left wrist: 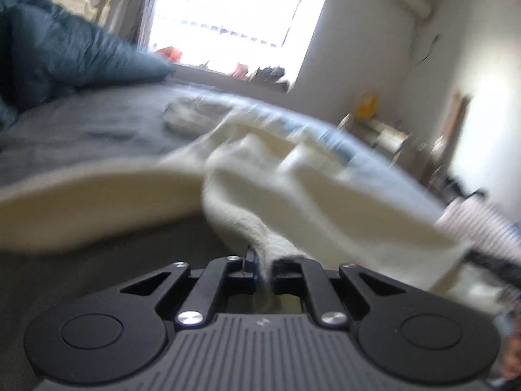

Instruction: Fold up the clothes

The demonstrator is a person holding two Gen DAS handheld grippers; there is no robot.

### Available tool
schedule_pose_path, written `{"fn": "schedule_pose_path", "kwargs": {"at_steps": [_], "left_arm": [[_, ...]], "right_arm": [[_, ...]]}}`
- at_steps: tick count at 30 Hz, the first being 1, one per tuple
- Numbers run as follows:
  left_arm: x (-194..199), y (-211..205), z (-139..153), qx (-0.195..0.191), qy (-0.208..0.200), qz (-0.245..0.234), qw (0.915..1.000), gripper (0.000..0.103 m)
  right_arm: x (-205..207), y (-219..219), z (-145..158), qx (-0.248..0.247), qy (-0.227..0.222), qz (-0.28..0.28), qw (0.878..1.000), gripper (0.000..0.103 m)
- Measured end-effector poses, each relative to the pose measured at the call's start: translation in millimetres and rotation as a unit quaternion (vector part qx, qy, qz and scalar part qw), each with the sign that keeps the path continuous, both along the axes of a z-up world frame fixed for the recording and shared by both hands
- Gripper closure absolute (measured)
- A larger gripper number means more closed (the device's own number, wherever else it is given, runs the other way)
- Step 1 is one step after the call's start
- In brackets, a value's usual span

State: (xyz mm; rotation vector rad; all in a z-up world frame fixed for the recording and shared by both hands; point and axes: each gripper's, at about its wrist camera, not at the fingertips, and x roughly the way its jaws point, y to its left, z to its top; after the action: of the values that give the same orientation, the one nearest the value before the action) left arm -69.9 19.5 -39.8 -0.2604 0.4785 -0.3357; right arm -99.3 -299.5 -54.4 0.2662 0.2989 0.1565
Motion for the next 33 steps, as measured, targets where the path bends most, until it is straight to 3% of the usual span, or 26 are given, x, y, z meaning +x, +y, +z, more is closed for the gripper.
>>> {"fn": "schedule_pose_path", "kwargs": {"at_steps": [4, 7, 12, 15, 18, 21, 24, 26, 28, 31, 33], "left_arm": [[-16.8, 6.1, 61.7, -0.032, -0.063, -0.024, 0.9972, 0.097], [-34.9, 12.1, 84.2, -0.046, -0.080, -0.033, 0.9952, 0.097], [-65.3, 32.9, 63.9, -0.045, -0.053, -0.032, 0.9971, 0.097], [-65.3, 54.1, 30.2, -0.046, -0.002, 0.010, 0.9989, 0.097], [-57.0, 78.1, -3.6, -0.048, 0.040, 0.059, 0.9964, 0.097], [-48.7, 100.0, -25.8, -0.104, 0.074, 0.068, 0.9894, 0.097], [-46.8, 102.6, -27.5, -0.117, 0.066, 0.065, 0.9888, 0.097], [-46.7, 99.5, -21.5, -0.121, 0.049, 0.058, 0.9898, 0.097], [-46.1, 98.4, -19.3, -0.119, 0.037, 0.055, 0.9907, 0.097], [-41.8, 98.7, -21.7, -0.130, 0.033, 0.053, 0.9895, 0.097], [-38.6, 102.0, -25.0, -0.139, 0.034, 0.053, 0.9884, 0.097]], "right_arm": [[4.6, -9.4, 37.4, -0.016, -0.055, 0.001, 0.998, 0.102], [-2.1, -16.0, 67.2, -0.033, -0.102, -0.005, 0.994, 0.102], [-25.9, -26.4, 89.1, -0.031, -0.129, 0.001, 0.991, 0.102], [-38.3, -22.5, 70.5, -0.027, -0.091, 0.036, 0.995, 0.101], [-46.6, -9.4, 31.3, -0.007, -0.017, 0.076, 0.997, 0.099], [-47.3, 7.6, -10.8, 0.029, 0.076, 0.113, 0.990, 0.097], [-40.0, 28.3, -46.8, 0.103, 0.163, 0.148, 0.970, 0.093], [-28.5, 39.4, -61.4, 0.133, 0.191, 0.138, 0.963, 0.070], [-15.4, 46.1, -72.4, 0.154, 0.210, 0.111, 0.959, 0.060], [0.1, 46.5, -87.1, 0.199, 0.223, 0.078, 0.951, 0.060], [5.7, 51.2, -88.5, 0.197, 0.222, 0.070, 0.952, 0.060]]}}
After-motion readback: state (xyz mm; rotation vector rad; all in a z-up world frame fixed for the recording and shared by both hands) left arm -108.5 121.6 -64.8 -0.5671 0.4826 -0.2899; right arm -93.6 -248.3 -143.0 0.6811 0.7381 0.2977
